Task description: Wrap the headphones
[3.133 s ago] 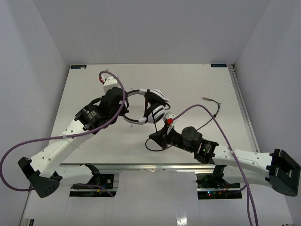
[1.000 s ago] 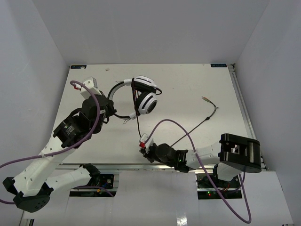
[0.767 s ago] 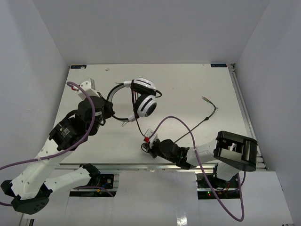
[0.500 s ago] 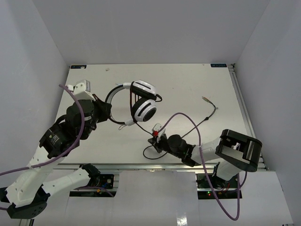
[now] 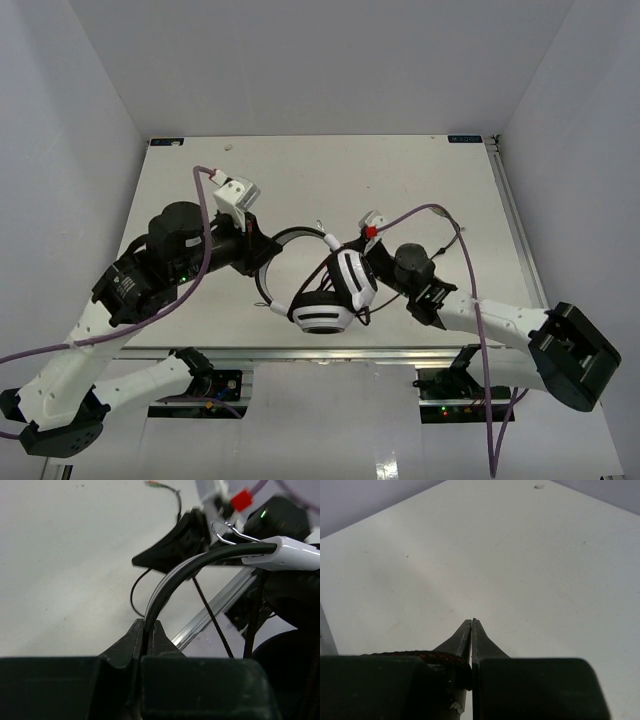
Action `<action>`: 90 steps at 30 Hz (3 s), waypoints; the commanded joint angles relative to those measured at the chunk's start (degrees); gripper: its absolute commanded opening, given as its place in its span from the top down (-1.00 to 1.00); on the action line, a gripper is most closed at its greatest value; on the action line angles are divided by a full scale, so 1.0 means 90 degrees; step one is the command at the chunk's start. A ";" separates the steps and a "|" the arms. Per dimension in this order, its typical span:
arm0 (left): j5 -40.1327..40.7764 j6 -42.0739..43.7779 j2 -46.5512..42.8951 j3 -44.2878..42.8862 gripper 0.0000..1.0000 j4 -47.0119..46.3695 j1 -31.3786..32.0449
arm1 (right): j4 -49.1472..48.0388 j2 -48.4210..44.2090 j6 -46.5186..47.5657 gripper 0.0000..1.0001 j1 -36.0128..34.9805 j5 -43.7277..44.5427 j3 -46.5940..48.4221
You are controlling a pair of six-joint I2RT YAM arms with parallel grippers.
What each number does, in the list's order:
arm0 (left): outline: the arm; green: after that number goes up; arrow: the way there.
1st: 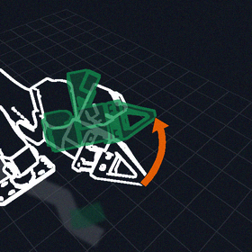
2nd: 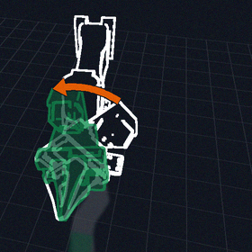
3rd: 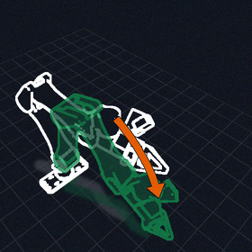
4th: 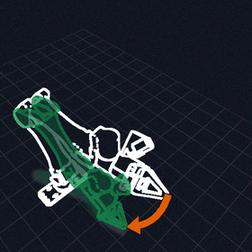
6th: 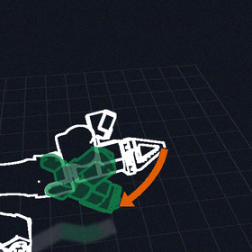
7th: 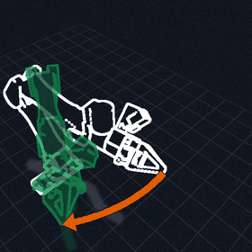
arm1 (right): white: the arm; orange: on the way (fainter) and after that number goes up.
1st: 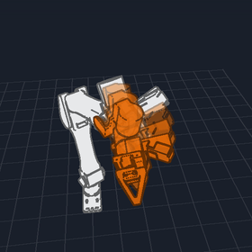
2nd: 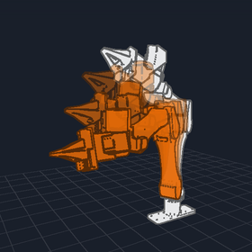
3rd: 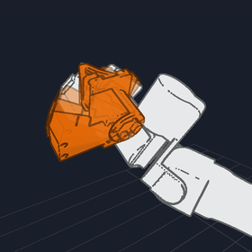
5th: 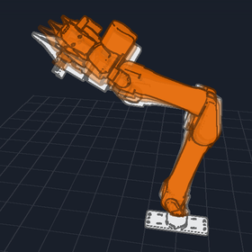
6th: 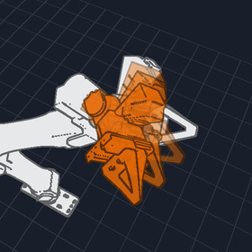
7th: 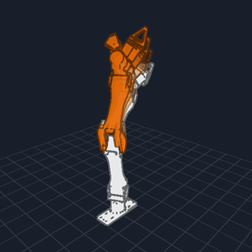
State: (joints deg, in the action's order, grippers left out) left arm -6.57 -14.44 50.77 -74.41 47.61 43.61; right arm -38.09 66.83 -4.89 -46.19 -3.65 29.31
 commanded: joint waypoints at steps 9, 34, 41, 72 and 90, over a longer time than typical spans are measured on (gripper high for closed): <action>0.3715 0.1318 0.0946 0.0635 1.00 -0.0398 0.0516 | 0.4762 -0.0630 0.0111 0.85 0.0835 -0.1387 0.2645; 0.6917 0.2404 0.1912 0.0949 1.00 -0.1575 0.1311 | 0.6132 -0.0043 0.0514 0.85 0.0835 -0.2715 0.3974; 0.7053 0.2121 0.2250 0.0941 1.00 -0.1573 0.1316 | 0.5735 0.0030 0.0344 0.81 0.0815 -0.3538 0.3723; 0.7850 -0.3748 0.2959 -0.0989 1.00 0.1795 0.1296 | 0.2232 -0.0630 -0.1246 0.72 -0.0580 -0.2588 0.0954; 0.6641 -0.3603 0.1702 -0.0616 1.00 0.0682 0.1296 | 0.0825 -0.0065 -0.0641 0.58 -0.1303 -0.0642 -0.0133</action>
State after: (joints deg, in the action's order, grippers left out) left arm 56.19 -45.84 71.59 -80.29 61.75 55.57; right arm -22.33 65.96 -13.03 -57.26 -12.77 30.51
